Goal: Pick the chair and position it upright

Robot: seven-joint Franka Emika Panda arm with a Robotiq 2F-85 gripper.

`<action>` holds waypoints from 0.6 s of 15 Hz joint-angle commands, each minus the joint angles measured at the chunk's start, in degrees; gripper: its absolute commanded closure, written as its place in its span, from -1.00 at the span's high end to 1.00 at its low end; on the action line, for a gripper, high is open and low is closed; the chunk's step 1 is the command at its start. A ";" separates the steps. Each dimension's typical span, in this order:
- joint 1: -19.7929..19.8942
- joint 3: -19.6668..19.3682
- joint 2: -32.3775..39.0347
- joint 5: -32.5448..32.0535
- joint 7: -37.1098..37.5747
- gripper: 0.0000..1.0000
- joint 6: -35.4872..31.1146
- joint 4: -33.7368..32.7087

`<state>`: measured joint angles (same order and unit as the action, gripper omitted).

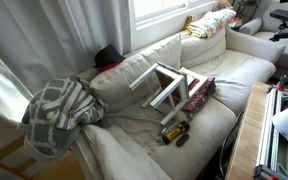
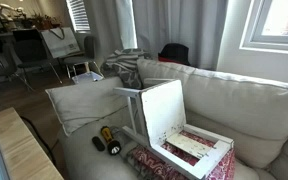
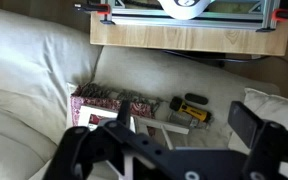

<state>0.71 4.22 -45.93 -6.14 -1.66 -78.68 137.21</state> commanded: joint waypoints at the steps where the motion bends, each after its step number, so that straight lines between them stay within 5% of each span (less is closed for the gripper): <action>1: -1.33 -0.86 0.14 -0.45 0.75 1.00 0.19 -0.14; 5: -0.14 -3.93 5.21 0.37 -0.37 1.00 -1.97 -1.98; 9: 0.89 -10.60 15.36 -1.29 -6.72 1.00 -13.95 -2.49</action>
<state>1.03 -2.32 -39.79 -6.11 -4.50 -85.92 136.66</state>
